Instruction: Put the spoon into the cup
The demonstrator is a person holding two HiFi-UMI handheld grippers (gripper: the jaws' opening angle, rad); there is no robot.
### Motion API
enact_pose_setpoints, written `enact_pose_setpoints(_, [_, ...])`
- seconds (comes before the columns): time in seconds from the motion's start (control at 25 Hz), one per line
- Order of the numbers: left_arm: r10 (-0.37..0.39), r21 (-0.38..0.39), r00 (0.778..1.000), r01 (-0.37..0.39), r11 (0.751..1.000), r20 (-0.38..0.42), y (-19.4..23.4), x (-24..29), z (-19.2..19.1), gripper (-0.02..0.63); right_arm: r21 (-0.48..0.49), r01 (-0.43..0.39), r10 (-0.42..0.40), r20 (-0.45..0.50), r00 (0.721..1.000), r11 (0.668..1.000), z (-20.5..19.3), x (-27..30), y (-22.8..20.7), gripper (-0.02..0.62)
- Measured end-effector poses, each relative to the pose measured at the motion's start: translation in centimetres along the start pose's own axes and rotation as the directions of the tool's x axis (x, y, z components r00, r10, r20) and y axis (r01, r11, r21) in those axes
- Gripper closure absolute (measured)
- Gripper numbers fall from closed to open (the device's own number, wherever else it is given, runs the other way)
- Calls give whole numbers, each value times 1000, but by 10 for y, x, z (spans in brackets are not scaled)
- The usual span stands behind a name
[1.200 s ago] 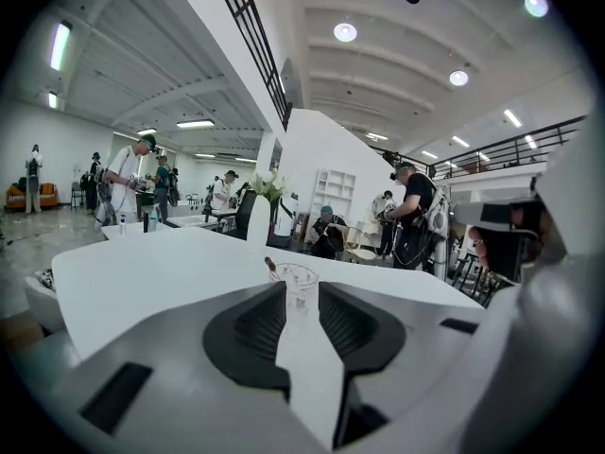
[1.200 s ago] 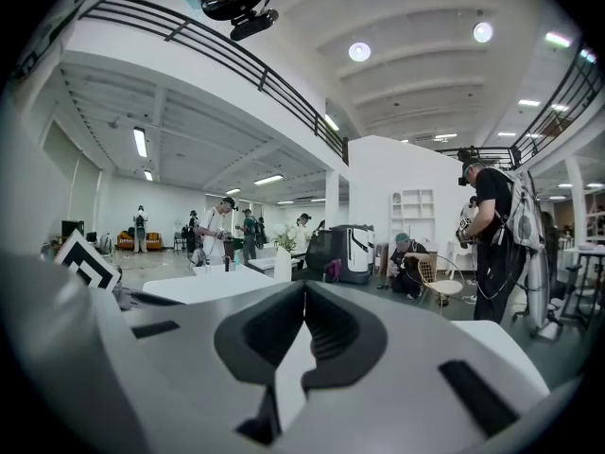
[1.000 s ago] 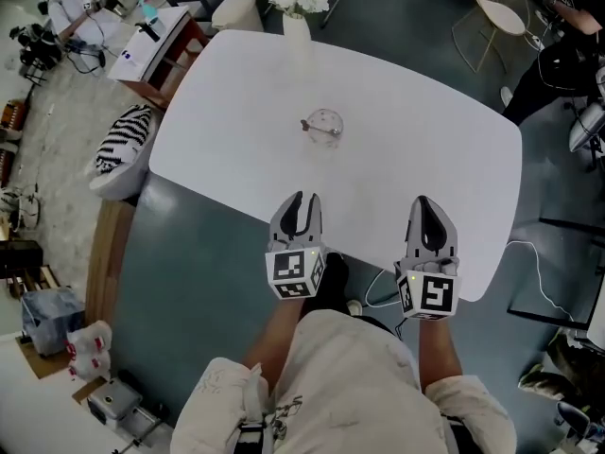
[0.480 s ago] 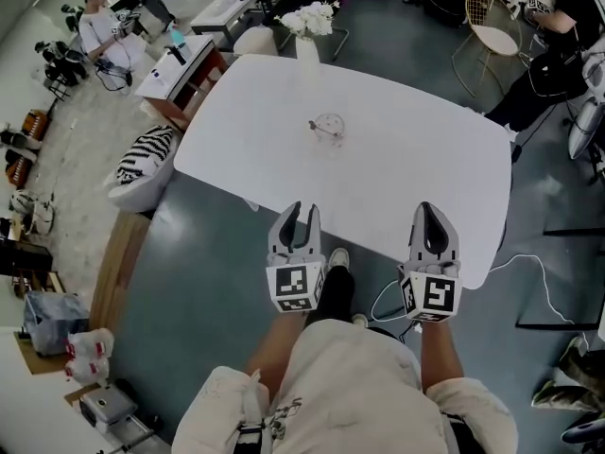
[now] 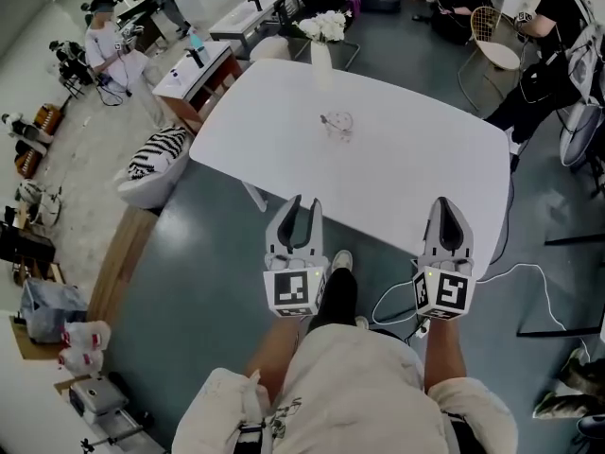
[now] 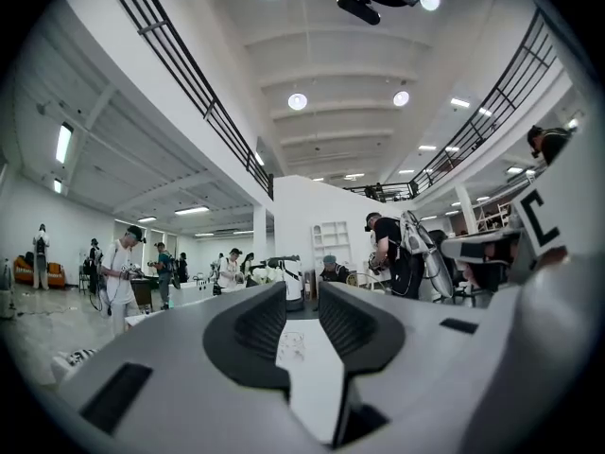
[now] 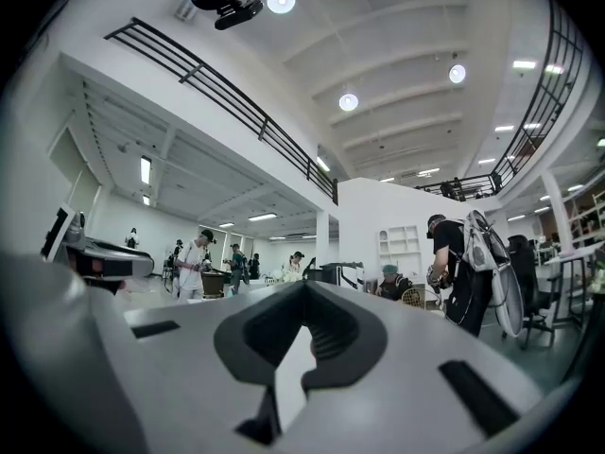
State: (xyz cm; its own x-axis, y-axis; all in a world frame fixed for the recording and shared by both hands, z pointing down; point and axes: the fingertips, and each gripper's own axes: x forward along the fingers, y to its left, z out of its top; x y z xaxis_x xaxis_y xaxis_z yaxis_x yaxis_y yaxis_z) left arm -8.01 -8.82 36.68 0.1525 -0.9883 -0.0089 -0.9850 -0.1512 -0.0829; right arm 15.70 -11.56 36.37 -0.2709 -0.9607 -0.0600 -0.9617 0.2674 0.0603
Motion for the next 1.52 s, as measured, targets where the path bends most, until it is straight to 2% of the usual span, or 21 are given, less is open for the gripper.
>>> enact_pose_setpoints(0.2, [20, 21, 999, -21, 1000, 26, -1, -22, 14, 503, 0, 0, 0, 20, 1000, 1000, 10, -16, 2, 607])
enact_pose_setpoints(0.56, [32, 26, 999, -33, 999, 21, -9, -36, 6, 598, 3, -33, 33, 27, 999, 999, 7, -28, 13, 607])
enact_pose_setpoints(1.08, [-3, 4, 1000, 3, 1000, 14, -26, -33, 4, 601, -28, -3, 4, 30, 1000, 1000, 9, -43, 3, 607])
enact_pose_setpoints(1.52, [15, 2, 1000, -15, 1000, 21, -14, -44, 3, 601, -42, -9, 10, 28, 1000, 999, 7, -51, 11, 607])
